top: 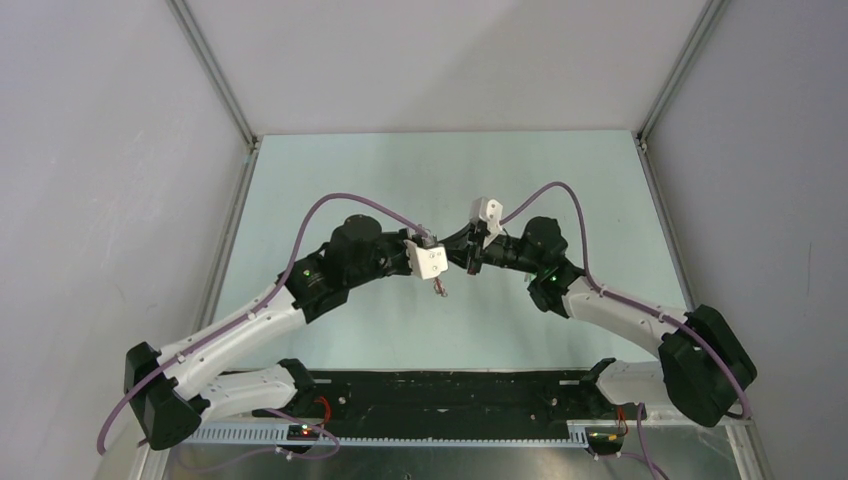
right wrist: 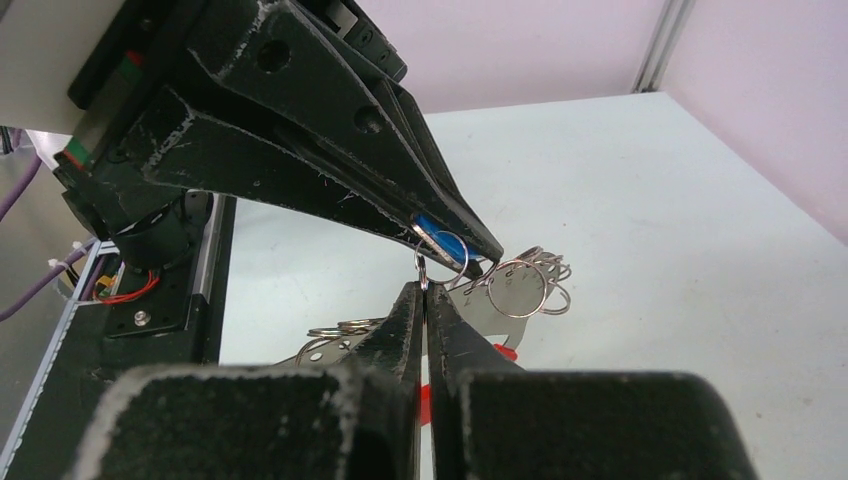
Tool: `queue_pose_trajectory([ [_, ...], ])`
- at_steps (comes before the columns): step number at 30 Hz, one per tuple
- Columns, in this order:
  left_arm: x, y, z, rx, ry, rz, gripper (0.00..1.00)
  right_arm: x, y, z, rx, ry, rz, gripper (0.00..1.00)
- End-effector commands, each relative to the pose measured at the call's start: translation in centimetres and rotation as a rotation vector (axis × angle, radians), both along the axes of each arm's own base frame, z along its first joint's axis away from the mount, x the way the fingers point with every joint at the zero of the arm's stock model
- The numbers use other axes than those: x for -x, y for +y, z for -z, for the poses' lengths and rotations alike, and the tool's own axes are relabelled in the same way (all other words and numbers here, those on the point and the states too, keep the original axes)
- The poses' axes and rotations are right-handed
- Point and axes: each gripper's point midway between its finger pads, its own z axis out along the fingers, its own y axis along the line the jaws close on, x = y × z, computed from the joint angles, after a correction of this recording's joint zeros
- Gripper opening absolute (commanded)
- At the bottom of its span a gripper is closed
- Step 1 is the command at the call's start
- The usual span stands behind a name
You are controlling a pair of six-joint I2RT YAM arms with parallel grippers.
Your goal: Remove the keys from the keyring
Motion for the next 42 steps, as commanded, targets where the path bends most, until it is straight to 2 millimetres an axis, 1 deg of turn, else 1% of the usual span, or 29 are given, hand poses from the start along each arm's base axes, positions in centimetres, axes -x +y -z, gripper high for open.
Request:
queue_pose_trajectory([
  [1,-0.2,-0.7,-2.9,0.088,-0.017,0.006,0.00,0.4,-0.7,-4.7,-0.089,-0.088,-0.011,0.00],
  [11,0.6,-1.1,-3.1,0.107,-0.006,0.049,0.00,1.2,-1.7,-6.1,-0.133,-0.089,-0.029,0.00],
  [16,1.3,-1.5,-2.8,0.108,0.009,0.092,0.00,1.0,-1.9,-6.6,-0.163,-0.072,-0.021,0.00],
  [22,1.0,-1.3,-2.9,0.105,0.008,0.072,0.00,1.3,-2.4,-7.0,-0.189,-0.059,-0.049,0.00],
  [26,0.8,-1.2,-3.1,0.112,0.009,0.058,0.00,1.6,-2.5,-7.0,-0.193,-0.051,-0.070,0.00],
  [34,0.6,-0.6,-4.1,0.140,0.001,0.042,0.00,3.1,-2.2,-6.1,-0.166,-0.020,-0.175,0.00],
  [42,0.5,-0.3,-4.5,0.147,-0.007,0.035,0.00,3.9,-1.9,-5.5,-0.153,0.020,-0.232,0.00],
])
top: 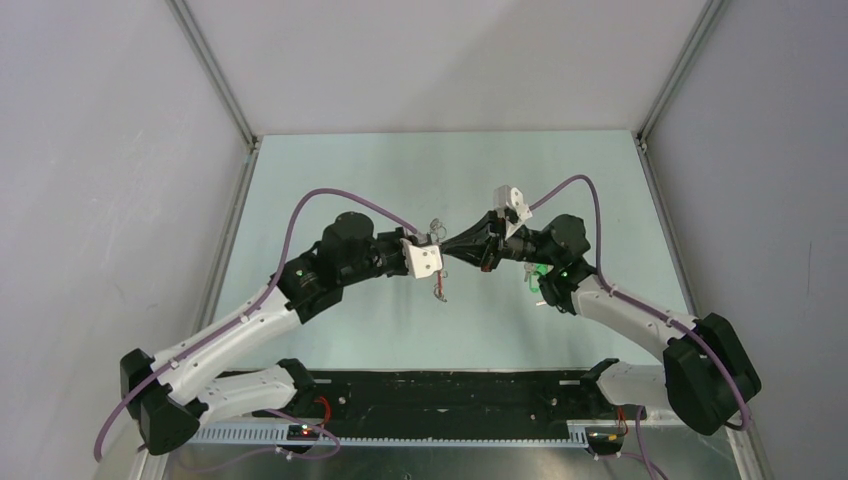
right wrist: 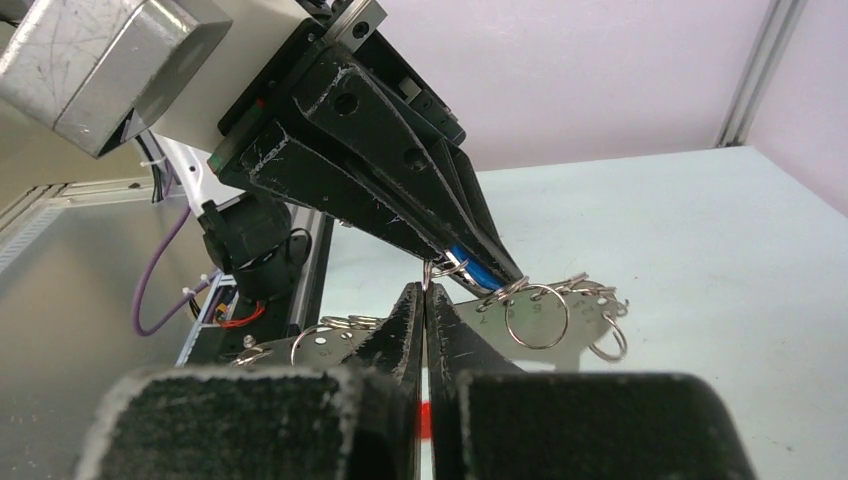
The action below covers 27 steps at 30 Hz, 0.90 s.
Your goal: Remove the keys from the keyring
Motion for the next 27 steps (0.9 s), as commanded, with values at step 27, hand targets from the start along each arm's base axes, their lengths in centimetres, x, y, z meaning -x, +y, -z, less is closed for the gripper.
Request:
queue_pose_trajectory([
  [27,-0.5,0.7,-3.0,0.064,-0.048,-0.026,0.00,-0.8,0.3,-2.7,-0.026,-0.076,0.134,0.00],
])
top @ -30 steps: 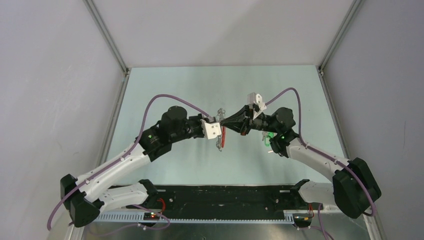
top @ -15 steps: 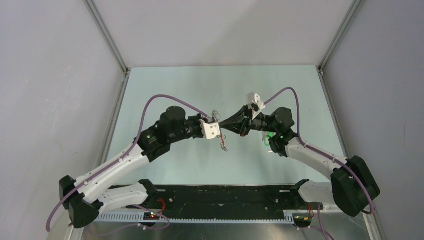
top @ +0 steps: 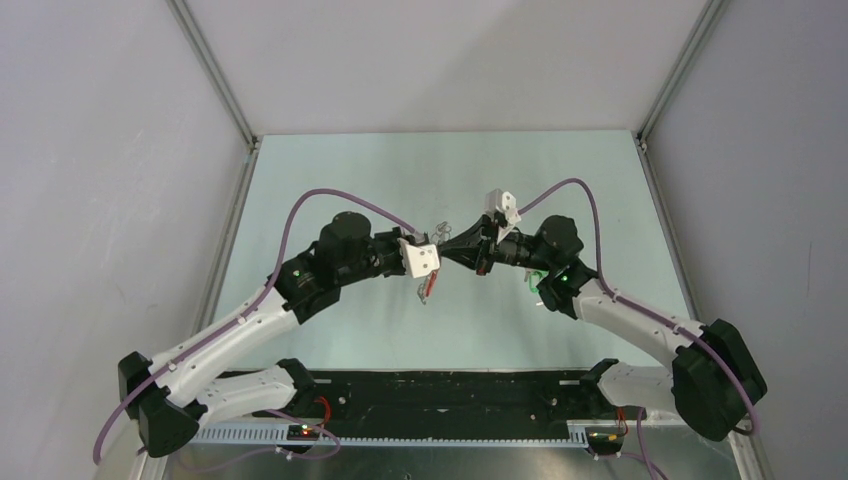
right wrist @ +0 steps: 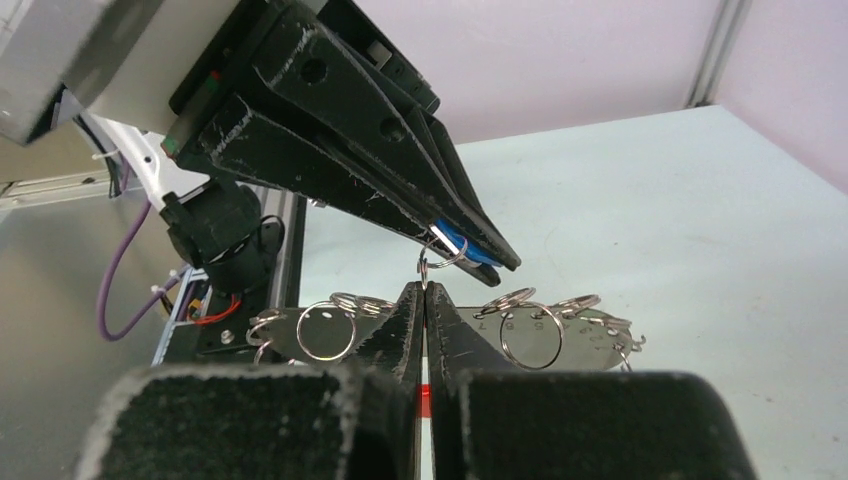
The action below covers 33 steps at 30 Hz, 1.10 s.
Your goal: Remove the keys from the keyring
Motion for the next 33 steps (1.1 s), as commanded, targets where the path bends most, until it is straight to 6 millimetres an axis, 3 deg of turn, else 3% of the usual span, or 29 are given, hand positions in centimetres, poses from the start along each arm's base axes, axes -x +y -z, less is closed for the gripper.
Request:
queue_pose_trajectory([
  [1,-0.5,0.1,-3.0,0.070,-0.055,-0.016,0.00,-0.5,-0.5,-4.5,-0.091,-0.117,0.072,0.00],
  [19,0.2,-0.5,-2.6,0.072,-0.037,0.034,0.00,-2.6,-0.8,-6.9,-0.155,-0.212,0.285,0.00],
  [33,0.0,0.3,-3.4,0.073,-0.072,0.005,0.00,-3.6,-1.1,-5.6,-0.094,-0.193,0.381,0.00],
])
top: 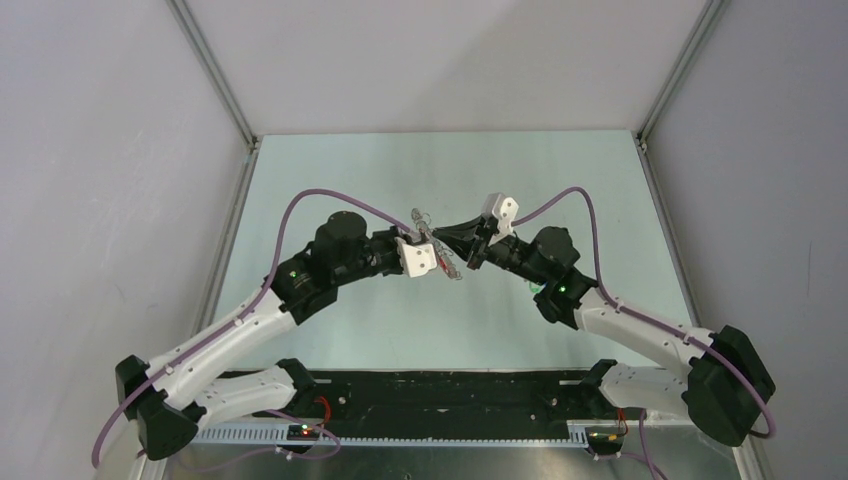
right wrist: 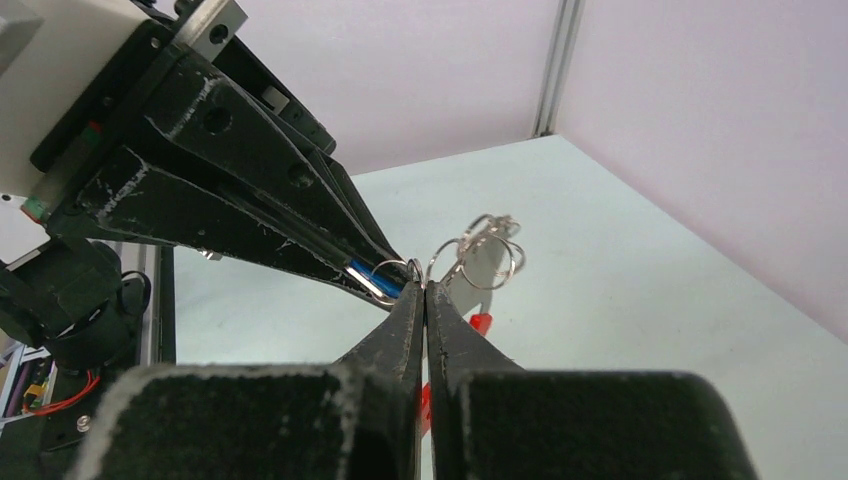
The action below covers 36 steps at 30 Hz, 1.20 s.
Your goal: Remove the keys from the keyring
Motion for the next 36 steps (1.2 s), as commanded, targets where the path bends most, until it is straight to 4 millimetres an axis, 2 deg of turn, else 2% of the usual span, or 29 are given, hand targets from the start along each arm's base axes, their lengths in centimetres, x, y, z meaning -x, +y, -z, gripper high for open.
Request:
queue_pose_trajectory([
  [1,0.0,0.3,-2.7,0.054,-0.060,-0.004,0.00,-0.8,-1.1,-3.2,-0.047,-0.061,0.080,0.00],
  [13,0.1,0.4,-3.0,0.059,-0.071,-0.002,0.00,-1.3,-0.3,-0.2,0.057,0.053,0.063,0.00],
  [20,0.2,0.5,-3.0,0.058,-0.073,0.000,0.00,-0.3,1.0,0.5,0.112,0.100,-0.026,0.00],
  [23,0.2,0.5,-3.0,0.057,-0.073,0.001,0.00,-0.1,1.4,1.5,0.154,0.138,-0.053,0.00],
  [32,0.3,0.5,-3.0,0.057,-0.076,0.002,0.00,1.4,2.2,2.5,0.220,0.188,-0.159,0.00],
  [36,0.3,0.6,-3.0,0.056,-0.079,0.001,0.00,1.8,2.1,2.0,0.224,0.205,-0.185,0.00],
])
